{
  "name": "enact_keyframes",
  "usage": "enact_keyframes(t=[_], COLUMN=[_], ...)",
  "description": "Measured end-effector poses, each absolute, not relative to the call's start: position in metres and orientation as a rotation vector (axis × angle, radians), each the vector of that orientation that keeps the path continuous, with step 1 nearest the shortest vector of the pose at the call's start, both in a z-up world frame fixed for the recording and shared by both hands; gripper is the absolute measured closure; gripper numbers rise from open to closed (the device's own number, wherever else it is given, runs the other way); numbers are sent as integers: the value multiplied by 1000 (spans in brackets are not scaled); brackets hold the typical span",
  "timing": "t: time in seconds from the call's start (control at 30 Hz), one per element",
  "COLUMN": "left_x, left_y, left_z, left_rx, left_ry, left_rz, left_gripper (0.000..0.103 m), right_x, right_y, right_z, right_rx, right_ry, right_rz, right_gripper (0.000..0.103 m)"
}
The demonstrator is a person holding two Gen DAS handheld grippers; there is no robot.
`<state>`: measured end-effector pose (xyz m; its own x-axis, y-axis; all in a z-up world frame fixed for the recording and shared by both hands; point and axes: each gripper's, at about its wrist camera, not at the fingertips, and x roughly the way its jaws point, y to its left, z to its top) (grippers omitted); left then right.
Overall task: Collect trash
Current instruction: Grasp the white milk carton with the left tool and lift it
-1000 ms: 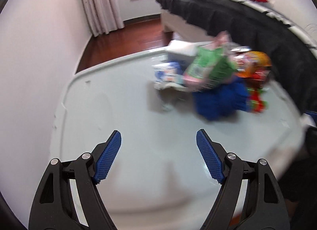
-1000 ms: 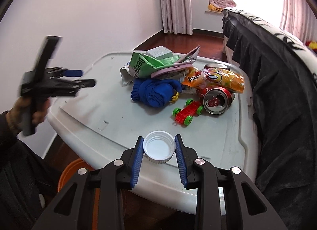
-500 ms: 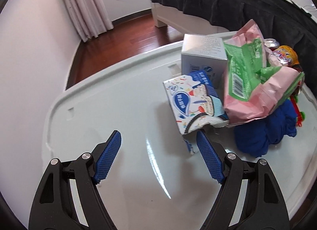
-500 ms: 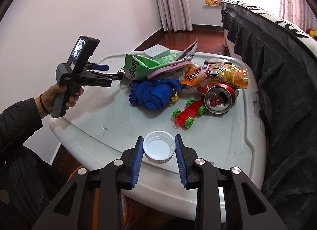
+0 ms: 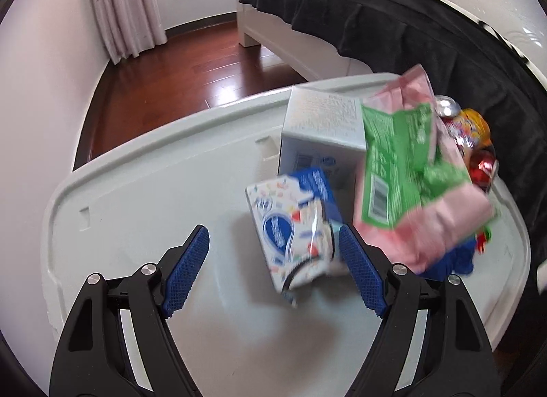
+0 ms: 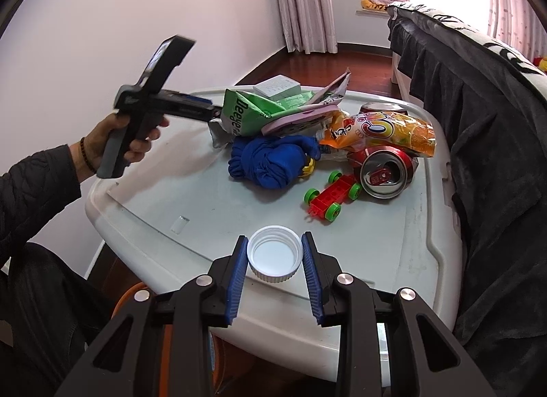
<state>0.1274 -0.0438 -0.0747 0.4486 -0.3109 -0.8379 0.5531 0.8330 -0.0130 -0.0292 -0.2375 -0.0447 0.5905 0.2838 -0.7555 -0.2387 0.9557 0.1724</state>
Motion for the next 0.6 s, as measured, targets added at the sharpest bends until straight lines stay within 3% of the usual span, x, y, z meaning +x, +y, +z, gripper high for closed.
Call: enact_keyframes(t=[0.47,0.5,0.57,0.6], left_x=[147,147,146,146], left_y=[-69,-66,-64,-64], left_z=[-98,-100,-105,-106], left_rx=[280,279,263,253], left_ry=[1065,1068,1073,1077], left_rz=[-433,-417,-412,-407], left_gripper=[26,28,46,49], right_x=[-31,-31,-32,-32], right_y=[-237,-237,-236,-236], right_z=[-43,-43,-42,-42], right_rx=[57,58,54,54], right_ry=[886,885,882,880], right_rz=[309,309,308,308], right_gripper=[71,71,71,71])
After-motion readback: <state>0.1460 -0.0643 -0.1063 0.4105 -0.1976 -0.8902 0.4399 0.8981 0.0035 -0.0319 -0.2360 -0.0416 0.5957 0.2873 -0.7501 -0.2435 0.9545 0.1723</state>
